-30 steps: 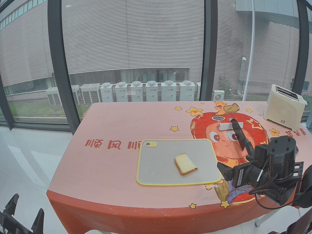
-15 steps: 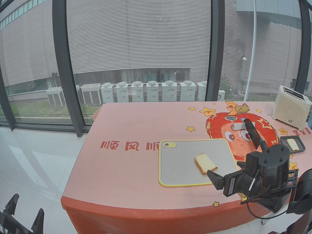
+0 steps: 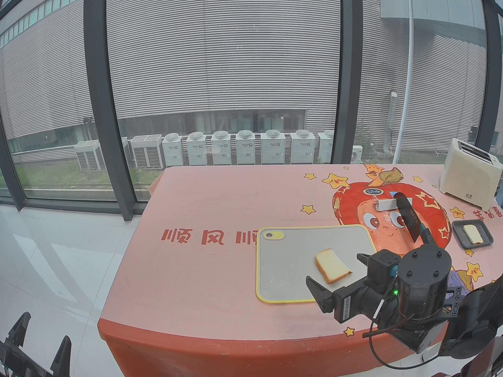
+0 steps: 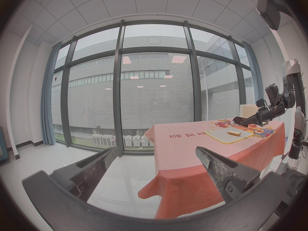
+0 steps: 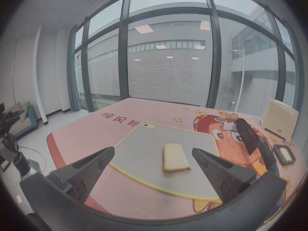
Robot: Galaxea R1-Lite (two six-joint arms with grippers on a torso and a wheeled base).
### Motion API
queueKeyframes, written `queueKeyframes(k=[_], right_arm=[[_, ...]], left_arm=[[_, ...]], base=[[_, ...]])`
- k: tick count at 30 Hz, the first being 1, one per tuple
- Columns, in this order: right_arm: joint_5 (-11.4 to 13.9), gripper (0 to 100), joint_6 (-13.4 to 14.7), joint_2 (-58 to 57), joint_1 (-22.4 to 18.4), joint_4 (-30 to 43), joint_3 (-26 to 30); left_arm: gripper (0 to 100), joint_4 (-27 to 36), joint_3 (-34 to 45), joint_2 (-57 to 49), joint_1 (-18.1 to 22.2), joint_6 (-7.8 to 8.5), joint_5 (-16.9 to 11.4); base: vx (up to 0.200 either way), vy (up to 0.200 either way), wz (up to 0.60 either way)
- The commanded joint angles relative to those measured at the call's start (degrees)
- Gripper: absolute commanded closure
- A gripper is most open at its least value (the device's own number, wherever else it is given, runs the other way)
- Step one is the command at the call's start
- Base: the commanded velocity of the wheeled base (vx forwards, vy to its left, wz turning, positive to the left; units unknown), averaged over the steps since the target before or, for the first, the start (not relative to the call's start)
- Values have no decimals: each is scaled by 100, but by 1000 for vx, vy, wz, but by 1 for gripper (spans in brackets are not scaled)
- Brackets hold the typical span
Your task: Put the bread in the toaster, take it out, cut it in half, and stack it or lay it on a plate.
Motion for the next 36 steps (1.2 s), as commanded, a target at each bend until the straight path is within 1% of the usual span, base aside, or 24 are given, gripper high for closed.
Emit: queueKeyframes(k=[1,2,3,4,5,8,12,13,16,22,26,28,36], right_arm=[[88,0,-25,14,-5,352,-366],[88,0,-25,14,-5,352,-366],[246,0,-16,-21,-23,739,-595],[316,0,10,-21,-41,923,-692],[422,0,46,-30,-111,1257,-850],[553,0,134,-56,-181,1872,-1087],[826,0,388,-12,-207,2294,-1333],[870,0,415,14,-260,2373,-1395],[914,0,432,137,-366,2479,-1527],[940,0,450,428,-401,2479,-1641],[993,0,687,665,-418,2479,-1729],[1028,0,758,726,-392,2479,-1729],[1019,0,810,867,-366,2479,-1729]], left_arm=[[0,-1,101,8,1,0,-2],[0,-1,101,8,1,0,-2],[0,-1,101,8,1,0,-2],[0,-1,101,8,1,0,7],[0,-1,101,8,1,0,-2],[0,-1,101,8,1,0,-2],[0,-1,101,8,1,0,-2],[0,-1,101,8,1,0,-2],[0,-1,101,8,1,0,-2],[0,-1,101,8,1,0,7],[0,-1,101,8,1,0,-2],[0,-1,101,8,1,0,-2],[0,-1,101,8,1,0,7]], base=[[0,0,0],[0,0,0],[0,0,0],[0,0,0],[0,0,0],[0,0,0],[0,0,0],[0,0,0],[0,0,0],[0,0,0],[0,0,0],[0,0,0],[0,0,0]])
